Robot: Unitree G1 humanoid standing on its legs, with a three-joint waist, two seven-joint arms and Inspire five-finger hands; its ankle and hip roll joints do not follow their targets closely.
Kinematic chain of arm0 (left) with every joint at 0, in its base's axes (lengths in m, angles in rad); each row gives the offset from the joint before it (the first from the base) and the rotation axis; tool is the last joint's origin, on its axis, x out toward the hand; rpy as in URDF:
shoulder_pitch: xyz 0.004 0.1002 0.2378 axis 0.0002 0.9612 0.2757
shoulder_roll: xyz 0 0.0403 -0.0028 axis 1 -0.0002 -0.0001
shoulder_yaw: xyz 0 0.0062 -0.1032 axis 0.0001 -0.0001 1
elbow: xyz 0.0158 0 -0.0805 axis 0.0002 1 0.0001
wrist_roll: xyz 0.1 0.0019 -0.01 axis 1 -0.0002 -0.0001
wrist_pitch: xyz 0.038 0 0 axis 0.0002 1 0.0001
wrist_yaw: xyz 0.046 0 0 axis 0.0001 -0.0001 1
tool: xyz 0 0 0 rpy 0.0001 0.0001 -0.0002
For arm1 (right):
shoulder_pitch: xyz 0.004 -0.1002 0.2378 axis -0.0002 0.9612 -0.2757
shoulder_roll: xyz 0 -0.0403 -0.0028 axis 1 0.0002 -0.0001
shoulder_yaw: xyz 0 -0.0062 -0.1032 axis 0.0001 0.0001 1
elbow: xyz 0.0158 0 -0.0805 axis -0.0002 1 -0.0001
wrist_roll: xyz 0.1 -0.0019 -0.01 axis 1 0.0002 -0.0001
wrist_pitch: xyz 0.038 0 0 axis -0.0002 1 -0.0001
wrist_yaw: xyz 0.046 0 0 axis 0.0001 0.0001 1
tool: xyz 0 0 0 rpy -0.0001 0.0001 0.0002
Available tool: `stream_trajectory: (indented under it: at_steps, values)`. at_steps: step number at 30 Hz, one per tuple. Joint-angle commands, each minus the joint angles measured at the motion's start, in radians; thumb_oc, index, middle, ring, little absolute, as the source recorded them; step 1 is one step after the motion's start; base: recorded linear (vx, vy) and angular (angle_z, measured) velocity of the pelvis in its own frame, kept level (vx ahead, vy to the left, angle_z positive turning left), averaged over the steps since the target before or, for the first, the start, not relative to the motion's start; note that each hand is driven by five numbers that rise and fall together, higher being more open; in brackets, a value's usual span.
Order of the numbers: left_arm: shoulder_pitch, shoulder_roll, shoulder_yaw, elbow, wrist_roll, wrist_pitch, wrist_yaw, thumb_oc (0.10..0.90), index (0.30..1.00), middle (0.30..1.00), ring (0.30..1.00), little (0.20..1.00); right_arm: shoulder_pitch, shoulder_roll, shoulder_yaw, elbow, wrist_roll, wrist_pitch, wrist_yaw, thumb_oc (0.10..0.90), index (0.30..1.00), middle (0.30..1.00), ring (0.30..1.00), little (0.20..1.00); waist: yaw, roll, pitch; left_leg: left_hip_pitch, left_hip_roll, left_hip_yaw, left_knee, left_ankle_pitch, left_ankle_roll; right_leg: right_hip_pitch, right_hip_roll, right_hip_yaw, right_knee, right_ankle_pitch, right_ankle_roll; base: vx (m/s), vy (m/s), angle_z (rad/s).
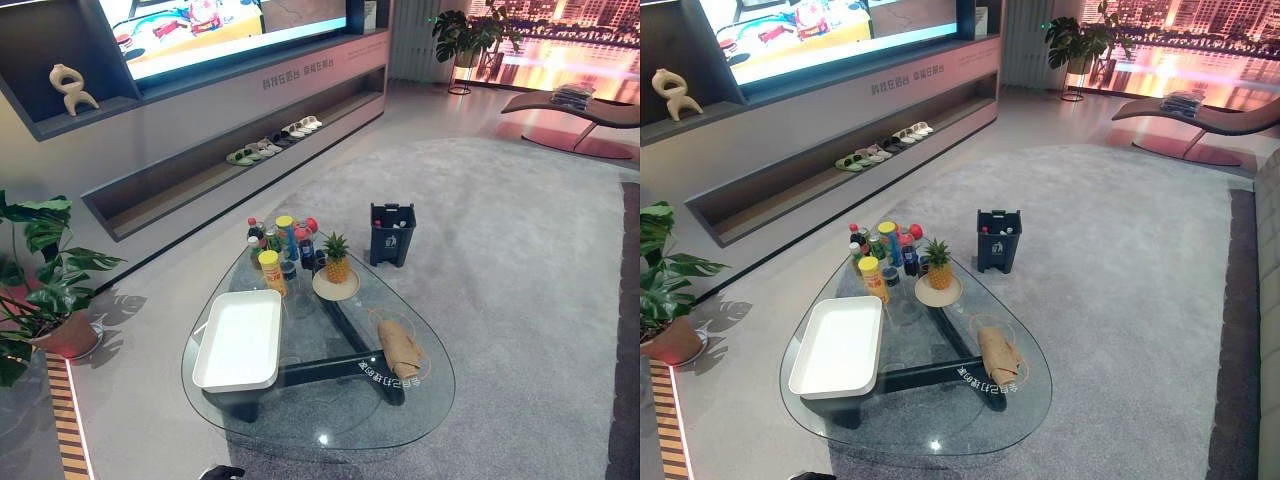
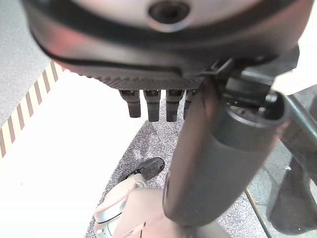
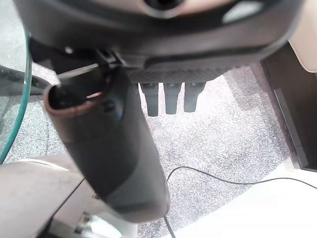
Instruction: Wipe the table with a cloth and put it in the basket.
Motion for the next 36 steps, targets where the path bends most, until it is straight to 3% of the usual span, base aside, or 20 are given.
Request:
stream_trajectory:
  at_steps: [1, 28, 34, 36]
  values:
    - [-0.083, -0.021, -0.013, 0.051, 0.014, -0.022, -0.010, 0.800, 0.900, 0.900, 0.900, 0.900, -0.098, -0.004, 0.027, 0.052, 0.010, 0.020, -0.013, 0.800, 0.900, 0.900, 0.900, 0.900, 0.024, -0.023, 0.051, 0.031, -0.064, 0.014, 0.007, -0.075, 0.038, 0.022, 0.014, -0.018, 0.018, -0.024, -0.001, 0.00, 0.000, 0.00]
    - [-0.076, -0.006, 0.029, 0.052, -0.039, -0.021, 0.020, 0.800, 0.900, 0.900, 0.900, 0.900, -0.090, -0.028, 0.004, 0.056, 0.009, 0.028, -0.004, 0.800, 0.900, 0.900, 0.900, 0.900, 0.022, -0.019, 0.060, 0.014, -0.063, 0.006, 0.007, -0.066, 0.032, 0.011, 0.018, -0.015, 0.010, -0.016, 0.001, 0.01, 0.000, 0.00]
    - [-0.083, 0.035, 0.070, 0.034, -0.117, -0.027, 0.030, 0.800, 0.900, 0.900, 0.900, 0.900, -0.093, -0.072, -0.007, 0.055, 0.025, 0.043, -0.010, 0.800, 0.900, 0.900, 0.900, 0.900, 0.021, -0.011, 0.092, -0.023, -0.058, 0.009, 0.007, -0.046, 0.029, -0.028, 0.021, -0.003, 0.008, 0.002, 0.001, 0.00, 0.007, -0.01]
    - [-0.118, 0.046, 0.065, 0.014, -0.179, -0.046, 0.036, 0.800, 0.900, 0.900, 0.900, 0.900, -0.125, -0.091, -0.002, 0.045, 0.042, 0.047, -0.022, 0.800, 0.900, 0.900, 0.900, 0.900, 0.017, 0.000, 0.138, -0.079, -0.059, 0.004, 0.007, -0.024, 0.030, -0.092, 0.021, 0.008, 0.016, 0.018, -0.002, -0.18, 0.035, -0.04]
